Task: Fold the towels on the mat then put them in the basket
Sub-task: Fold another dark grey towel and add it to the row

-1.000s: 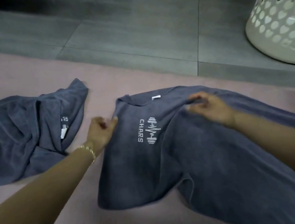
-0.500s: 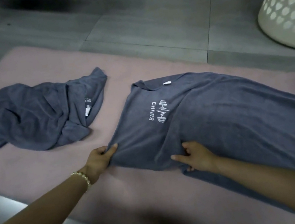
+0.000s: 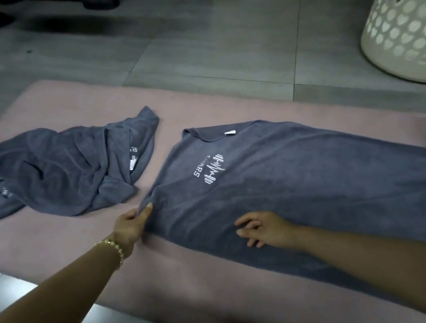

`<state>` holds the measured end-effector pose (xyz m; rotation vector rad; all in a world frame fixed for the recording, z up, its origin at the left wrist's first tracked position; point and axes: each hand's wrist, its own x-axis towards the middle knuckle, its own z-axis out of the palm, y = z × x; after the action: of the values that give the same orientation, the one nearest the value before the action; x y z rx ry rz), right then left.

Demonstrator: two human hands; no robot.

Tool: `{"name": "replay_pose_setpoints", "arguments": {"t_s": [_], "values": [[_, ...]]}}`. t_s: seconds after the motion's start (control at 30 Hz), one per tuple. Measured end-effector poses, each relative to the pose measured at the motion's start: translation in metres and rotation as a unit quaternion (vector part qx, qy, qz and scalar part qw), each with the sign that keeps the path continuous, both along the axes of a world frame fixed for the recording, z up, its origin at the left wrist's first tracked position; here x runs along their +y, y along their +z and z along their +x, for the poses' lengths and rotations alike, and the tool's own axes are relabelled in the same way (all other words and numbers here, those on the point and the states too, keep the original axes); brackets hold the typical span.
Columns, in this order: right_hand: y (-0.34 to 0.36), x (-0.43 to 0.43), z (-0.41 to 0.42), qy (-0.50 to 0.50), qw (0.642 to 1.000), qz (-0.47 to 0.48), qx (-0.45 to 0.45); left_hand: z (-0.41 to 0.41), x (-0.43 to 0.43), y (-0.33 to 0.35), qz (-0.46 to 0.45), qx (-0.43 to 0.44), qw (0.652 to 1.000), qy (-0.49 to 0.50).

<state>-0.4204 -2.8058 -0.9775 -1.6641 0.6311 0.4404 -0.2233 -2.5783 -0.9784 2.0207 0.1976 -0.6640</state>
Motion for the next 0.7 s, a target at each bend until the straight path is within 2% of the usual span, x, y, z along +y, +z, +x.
{"name": "replay_pose_setpoints", "arguments": {"t_s": [0.1, 0.2, 0.4, 0.5, 0.57, 0.7], "values": [[0.004, -0.028, -0.011, -0.032, 0.999, -0.027, 0.0, -0.013, -0.019, 0.014, 0.029, -0.076, 0.996, -0.027], [0.006, -0.061, -0.032, -0.07, 0.996, -0.063, 0.003, -0.017, -0.047, 0.041, -0.029, -0.149, 0.986, -0.063], [0.021, -0.133, -0.092, -0.141, 0.984, -0.102, 0.03, -0.075, -0.165, 0.082, -0.155, -0.164, 0.945, -0.236], [0.033, -0.171, -0.14, -0.21, 0.968, -0.131, 0.03, -0.123, -0.242, 0.095, -0.232, -0.128, 0.928, -0.261], [0.048, -0.192, -0.178, -0.27, 0.951, -0.152, 0.022, -0.162, -0.289, 0.102, -0.29, -0.059, 0.917, -0.266], [0.077, -0.222, -0.267, -0.407, 0.89, -0.205, 0.021, -0.252, -0.355, 0.105, -0.336, 0.041, 0.884, -0.321]]}}
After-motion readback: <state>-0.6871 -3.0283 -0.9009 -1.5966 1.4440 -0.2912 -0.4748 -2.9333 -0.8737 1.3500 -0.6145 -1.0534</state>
